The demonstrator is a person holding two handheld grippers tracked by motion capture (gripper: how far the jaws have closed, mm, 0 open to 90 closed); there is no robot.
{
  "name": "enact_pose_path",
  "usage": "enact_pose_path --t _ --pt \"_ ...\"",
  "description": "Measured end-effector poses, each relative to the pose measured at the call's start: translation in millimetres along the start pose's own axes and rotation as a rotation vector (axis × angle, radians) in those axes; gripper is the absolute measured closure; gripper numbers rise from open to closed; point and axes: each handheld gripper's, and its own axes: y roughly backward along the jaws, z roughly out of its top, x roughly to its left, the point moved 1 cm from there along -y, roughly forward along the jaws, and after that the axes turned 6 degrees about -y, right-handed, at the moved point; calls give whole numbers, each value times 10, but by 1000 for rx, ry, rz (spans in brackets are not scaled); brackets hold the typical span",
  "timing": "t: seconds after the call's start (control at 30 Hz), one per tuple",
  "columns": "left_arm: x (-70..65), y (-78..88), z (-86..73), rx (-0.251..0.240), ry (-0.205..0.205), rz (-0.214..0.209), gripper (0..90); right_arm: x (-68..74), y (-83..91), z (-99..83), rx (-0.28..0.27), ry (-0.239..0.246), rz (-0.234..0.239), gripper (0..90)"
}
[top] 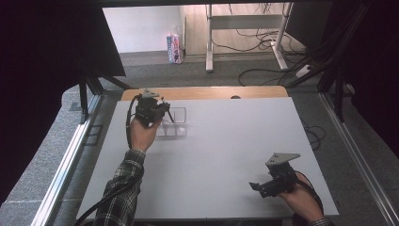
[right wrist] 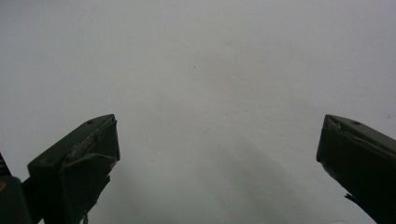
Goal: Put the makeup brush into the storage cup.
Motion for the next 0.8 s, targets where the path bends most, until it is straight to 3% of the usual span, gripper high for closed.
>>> enact_pose_path --t 0.73,0.8 --pt "-15 -200 -166 52 18 -5 826 23 -31 -17 35 29 -2 0" --pt "-23 -200 -165 46 6 3 773 23 -31 -17 36 29 -2 0"
